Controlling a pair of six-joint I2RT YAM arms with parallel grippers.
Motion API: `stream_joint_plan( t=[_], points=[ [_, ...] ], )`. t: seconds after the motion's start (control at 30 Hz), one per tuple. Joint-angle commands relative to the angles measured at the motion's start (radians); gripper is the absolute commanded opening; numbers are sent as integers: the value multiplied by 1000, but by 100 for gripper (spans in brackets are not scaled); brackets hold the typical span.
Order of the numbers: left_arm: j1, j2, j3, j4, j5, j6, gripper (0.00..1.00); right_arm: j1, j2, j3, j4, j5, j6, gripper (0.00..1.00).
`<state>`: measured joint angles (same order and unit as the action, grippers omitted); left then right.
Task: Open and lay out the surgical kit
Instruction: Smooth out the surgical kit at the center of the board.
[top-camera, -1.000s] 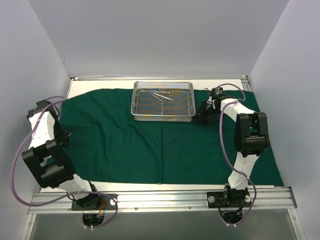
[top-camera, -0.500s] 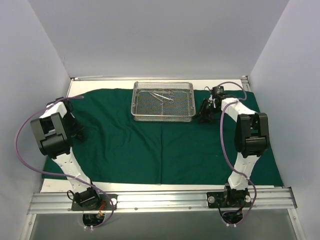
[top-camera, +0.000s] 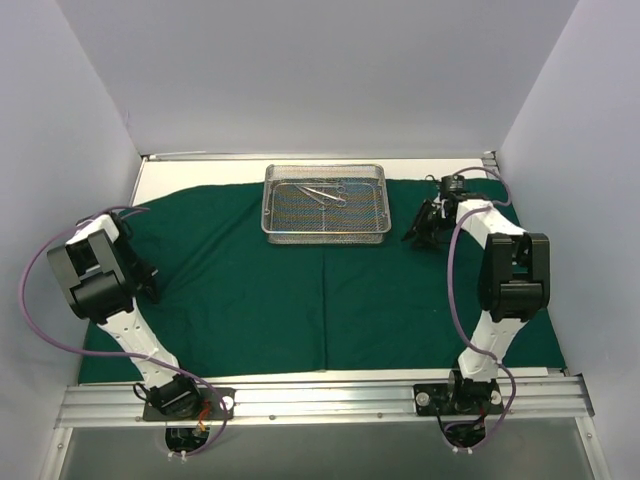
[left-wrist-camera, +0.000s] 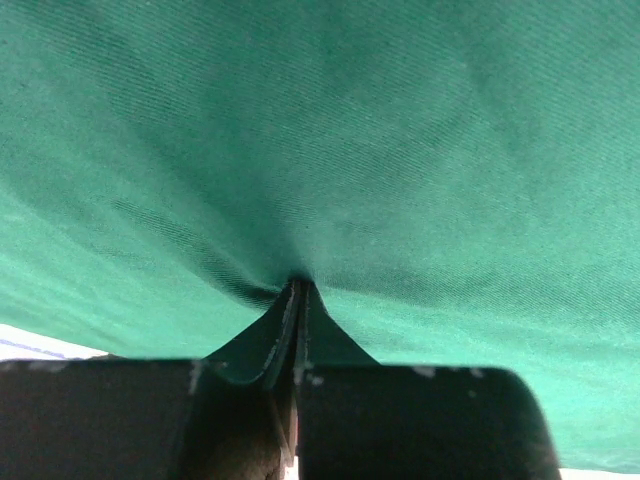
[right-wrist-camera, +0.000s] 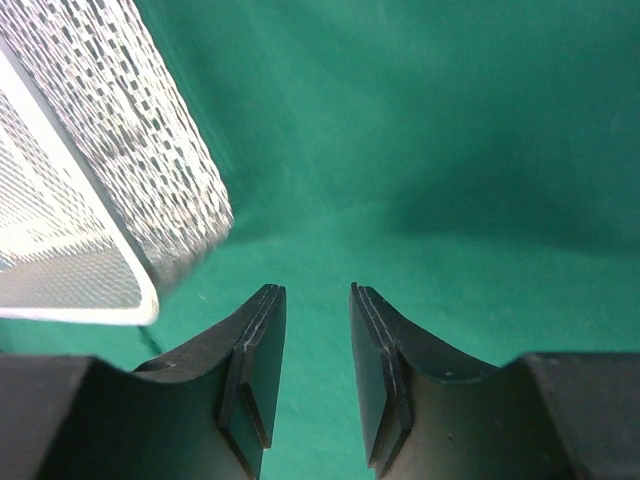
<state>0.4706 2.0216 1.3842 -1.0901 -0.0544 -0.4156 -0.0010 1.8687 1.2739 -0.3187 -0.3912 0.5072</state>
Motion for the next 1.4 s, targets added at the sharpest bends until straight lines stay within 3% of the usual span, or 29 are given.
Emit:
stream_joint_plan(
  t=[0.0, 0.23, 0.4, 0.5, 0.67, 0.77, 0.83, 1.0, 1.17, 1.27, 1.37],
  points=[
    [-4, -9, -2, 62, -4, 18, 2, 6, -78, -66, -62, 23, -39, 32],
    [-72, 5, 157, 30, -67, 54, 2, -36, -88, -133, -82, 54, -90, 28],
    [-78, -73, 205, 61, -6, 47, 24, -71, -46, -156, -102, 84, -93, 18],
    [-82, -70, 265, 97, 95, 67, 24, -88, -26, -166, -103, 90, -96, 13],
    [-84, 81, 482, 153, 212, 54, 18, -88, -49, -78, -102, 49, -96, 12],
    [-99, 166, 622, 186, 229, 102, 37, -86, -60, -10, -103, 31, -85, 19],
    [-108, 250, 706, 200, 257, 148, 41, -86, -51, 51, -106, 22, -67, 34],
    [-109, 500, 1079, 118, 456, 352, 50, -57, -46, 119, -120, -20, -36, 48],
    [-115, 566, 1153, 157, 513, 495, 54, -5, -92, 72, -118, -20, -39, 51],
    [-105, 600, 1199, 209, 496, 492, 59, -5, -121, 7, -114, -28, -26, 50],
    [-128, 562, 1147, 326, 473, 520, 60, -5, -140, -42, -106, -40, -30, 51]
  ],
)
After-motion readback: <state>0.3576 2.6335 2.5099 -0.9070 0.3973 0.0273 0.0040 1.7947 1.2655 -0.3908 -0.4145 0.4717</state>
